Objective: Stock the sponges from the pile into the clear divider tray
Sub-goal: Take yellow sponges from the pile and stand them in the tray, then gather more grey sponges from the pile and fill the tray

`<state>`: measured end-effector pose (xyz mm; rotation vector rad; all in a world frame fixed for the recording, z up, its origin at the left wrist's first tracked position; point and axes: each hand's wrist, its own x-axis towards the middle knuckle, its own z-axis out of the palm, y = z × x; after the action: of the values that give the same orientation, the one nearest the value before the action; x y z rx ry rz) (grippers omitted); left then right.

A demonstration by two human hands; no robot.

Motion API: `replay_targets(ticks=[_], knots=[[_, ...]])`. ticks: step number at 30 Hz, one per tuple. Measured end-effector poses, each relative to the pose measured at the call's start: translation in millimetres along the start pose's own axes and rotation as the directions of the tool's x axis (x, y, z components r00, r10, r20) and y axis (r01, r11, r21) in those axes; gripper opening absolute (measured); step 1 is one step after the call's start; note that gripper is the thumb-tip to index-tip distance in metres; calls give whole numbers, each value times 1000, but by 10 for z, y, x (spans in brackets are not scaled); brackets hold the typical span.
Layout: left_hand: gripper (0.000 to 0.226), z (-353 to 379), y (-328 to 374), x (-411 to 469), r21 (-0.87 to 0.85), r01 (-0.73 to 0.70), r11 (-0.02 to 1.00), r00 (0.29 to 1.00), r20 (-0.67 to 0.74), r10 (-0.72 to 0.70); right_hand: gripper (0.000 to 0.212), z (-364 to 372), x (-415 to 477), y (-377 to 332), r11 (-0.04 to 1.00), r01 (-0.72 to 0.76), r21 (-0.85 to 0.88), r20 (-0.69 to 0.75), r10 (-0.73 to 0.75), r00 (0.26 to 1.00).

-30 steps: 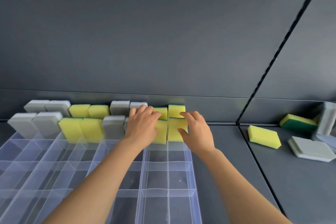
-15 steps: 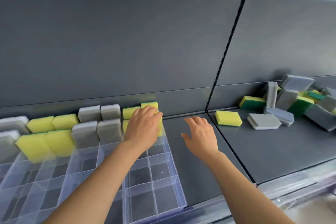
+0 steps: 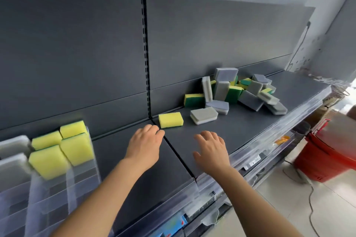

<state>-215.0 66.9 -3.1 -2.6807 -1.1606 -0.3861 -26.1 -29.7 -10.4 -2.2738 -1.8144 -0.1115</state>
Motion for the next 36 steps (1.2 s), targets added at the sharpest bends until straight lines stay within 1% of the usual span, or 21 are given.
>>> replay_targets(ticks=[7, 13, 21, 25, 27, 29, 31, 33, 36], knots=[[32, 133, 992, 552, -61, -31, 998, 999, 18, 32, 46, -217, -121, 1081, 998, -60, -36, 20, 61, 998], [35, 251, 1742, 1050, -106, -69, 992, 997, 37, 73, 47, -346, -102, 1903, 992, -119, -51, 13, 120, 993], [36, 393, 2494, 1892, -164, -144, 976, 988, 35, 152, 48, -431, 173, 2817, 976, -209, -66, -6, 209, 978], [35, 475, 2808, 2407, -213, -150, 965, 987, 30, 160, 48, -448, 439, 3271, 965, -249, -78, -9, 249, 968], [39, 534, 2946, 2672, -247, -144, 958, 988, 22, 154, 49, -440, 609, 3491, 962, -266, -61, -17, 265, 964], [47, 611, 3055, 2941, -297, -121, 947, 992, -12, 123, 48, -422, 793, 3699, 958, -284, -46, -17, 284, 959], [56, 687, 3145, 3200, -382, -64, 922, 998, -25, 59, 48, -400, 987, 3896, 954, -296, -39, -6, 296, 955], [65, 764, 3228, 3434, -466, 31, 884, 999, 25, -22, 50, -359, 1178, 4080, 950, -310, -27, 11, 310, 951], [72, 869, 3345, 3699, -532, 194, 824, 978, 169, -120, 56, -287, 1448, 4299, 941, -337, 33, 39, 336, 941]])
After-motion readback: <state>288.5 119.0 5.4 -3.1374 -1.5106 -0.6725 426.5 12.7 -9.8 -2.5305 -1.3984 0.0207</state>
